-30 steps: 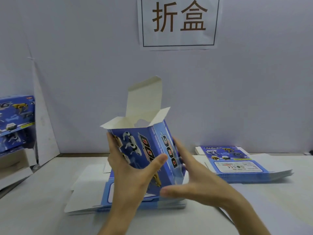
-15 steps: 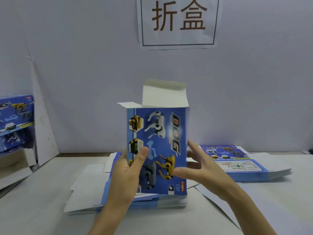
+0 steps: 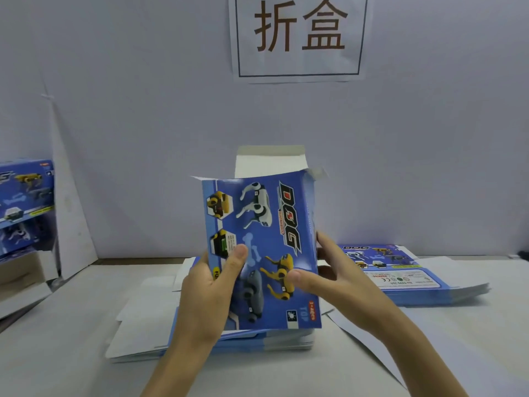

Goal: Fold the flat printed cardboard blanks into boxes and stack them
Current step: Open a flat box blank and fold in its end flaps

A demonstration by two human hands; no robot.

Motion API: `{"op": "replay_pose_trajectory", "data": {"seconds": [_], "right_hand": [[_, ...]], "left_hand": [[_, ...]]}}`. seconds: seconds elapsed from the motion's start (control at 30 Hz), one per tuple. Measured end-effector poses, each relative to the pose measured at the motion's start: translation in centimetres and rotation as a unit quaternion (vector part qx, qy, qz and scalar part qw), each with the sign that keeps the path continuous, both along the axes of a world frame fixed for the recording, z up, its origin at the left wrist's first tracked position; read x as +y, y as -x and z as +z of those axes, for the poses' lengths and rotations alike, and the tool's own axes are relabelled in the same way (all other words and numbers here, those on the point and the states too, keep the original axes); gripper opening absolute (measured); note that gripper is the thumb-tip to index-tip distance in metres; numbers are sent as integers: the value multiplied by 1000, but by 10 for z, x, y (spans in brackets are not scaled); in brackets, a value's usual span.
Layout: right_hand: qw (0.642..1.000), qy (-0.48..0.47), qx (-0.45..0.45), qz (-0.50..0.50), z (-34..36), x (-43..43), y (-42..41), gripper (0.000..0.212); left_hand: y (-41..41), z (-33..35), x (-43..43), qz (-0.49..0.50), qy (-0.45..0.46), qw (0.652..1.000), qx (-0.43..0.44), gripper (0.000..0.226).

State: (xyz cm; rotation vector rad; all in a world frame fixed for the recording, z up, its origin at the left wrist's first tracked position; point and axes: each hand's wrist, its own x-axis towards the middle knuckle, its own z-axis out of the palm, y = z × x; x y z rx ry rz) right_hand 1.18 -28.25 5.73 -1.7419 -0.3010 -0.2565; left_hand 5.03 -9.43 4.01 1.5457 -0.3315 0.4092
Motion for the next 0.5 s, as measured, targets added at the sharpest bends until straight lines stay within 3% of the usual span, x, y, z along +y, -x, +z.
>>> {"op": "replay_pose_trajectory", "data": {"seconds": [0.1,0.23,0.33,0.5], "right_hand": [[1000,8,-8,6,2,0,2,57],[1000,19,-13,-4,1,1,2,56],[1000,5,-5,10,2,2,2,56],[1000,24,-6,-14,-2,7,1,74]], "left_hand": [[0,-1,-1,-28,7,999,19,50],[3,-2,-4,43,-9,998,-34,58],[3,1,-2,1,7,1000,-6,55],[1,-4,-3,33,21,999,-32,41]]}}
